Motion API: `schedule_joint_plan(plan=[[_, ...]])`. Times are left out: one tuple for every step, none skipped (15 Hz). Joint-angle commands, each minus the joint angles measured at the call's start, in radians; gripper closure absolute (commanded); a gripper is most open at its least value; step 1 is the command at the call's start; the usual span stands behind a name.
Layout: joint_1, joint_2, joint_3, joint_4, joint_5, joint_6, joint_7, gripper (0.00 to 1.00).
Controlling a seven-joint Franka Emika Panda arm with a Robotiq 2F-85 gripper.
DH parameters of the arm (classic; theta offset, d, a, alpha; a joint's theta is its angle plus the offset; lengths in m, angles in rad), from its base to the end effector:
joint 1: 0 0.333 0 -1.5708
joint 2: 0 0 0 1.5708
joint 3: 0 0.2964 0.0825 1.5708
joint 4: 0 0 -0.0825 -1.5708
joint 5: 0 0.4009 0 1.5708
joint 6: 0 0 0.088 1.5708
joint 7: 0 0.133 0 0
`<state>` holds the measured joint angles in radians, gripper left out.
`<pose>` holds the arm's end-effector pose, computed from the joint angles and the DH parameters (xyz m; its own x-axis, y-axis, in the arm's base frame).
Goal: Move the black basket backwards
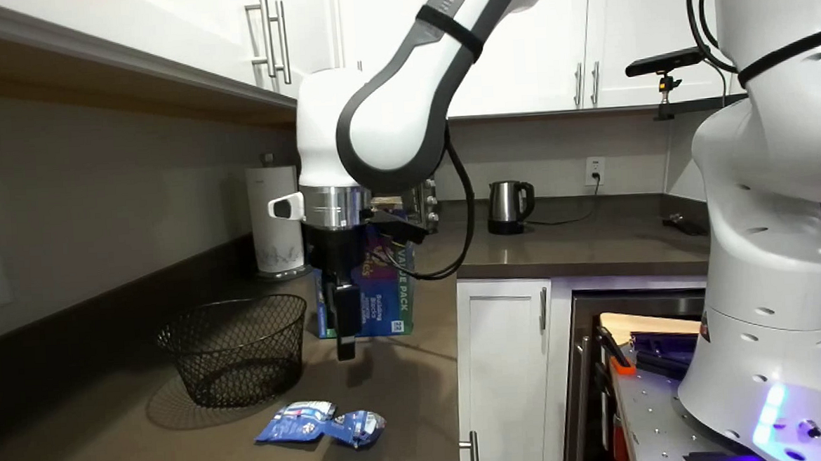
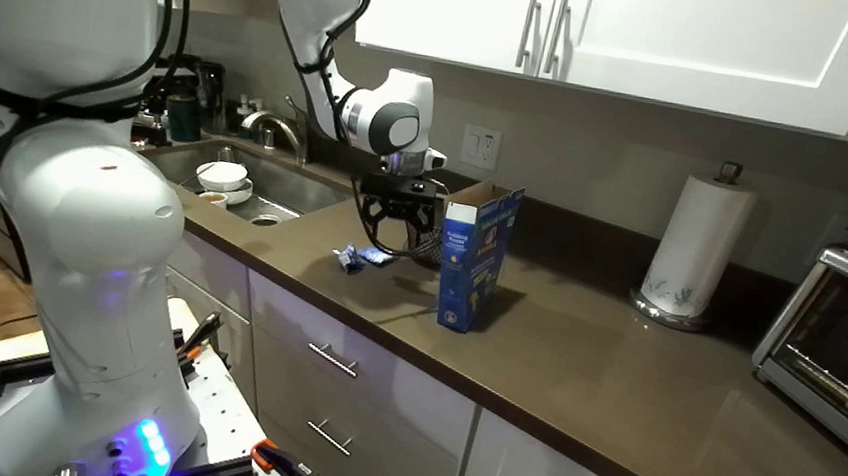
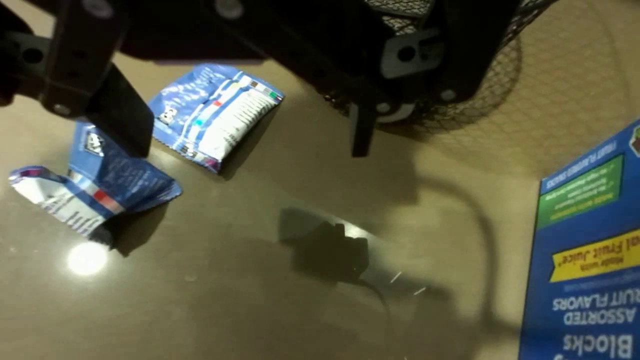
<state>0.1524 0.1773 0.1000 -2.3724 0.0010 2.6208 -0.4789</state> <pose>0.5060 0.1321 0.1976 0.7440 0.6643 0.0722 0.6650 -0.7466 0.0170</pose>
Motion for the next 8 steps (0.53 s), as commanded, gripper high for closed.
schedule_joint_plan(plan=[[-0.022, 0.066, 0.008, 0.062, -0.104, 0.063, 0.029, 0.00], [-0.022, 0.074, 0.009, 0.070, -0.126, 0.090, 0.034, 0.00], [-0.022, 0.081, 0.009, 0.077, -0.142, 0.116, 0.039, 0.00], [-0.017, 0.086, 0.005, 0.084, -0.168, 0.143, 0.054, 0.00], [-0.015, 0.090, 0.004, 0.090, -0.185, 0.164, 0.063, 0.00], [-0.013, 0.094, 0.002, 0.096, -0.205, 0.183, 0.074, 0.00], [-0.006, 0.100, -0.005, 0.103, -0.231, 0.203, 0.094, 0.00], [-0.001, 0.104, -0.010, 0.108, -0.255, 0.219, 0.109, 0.00]])
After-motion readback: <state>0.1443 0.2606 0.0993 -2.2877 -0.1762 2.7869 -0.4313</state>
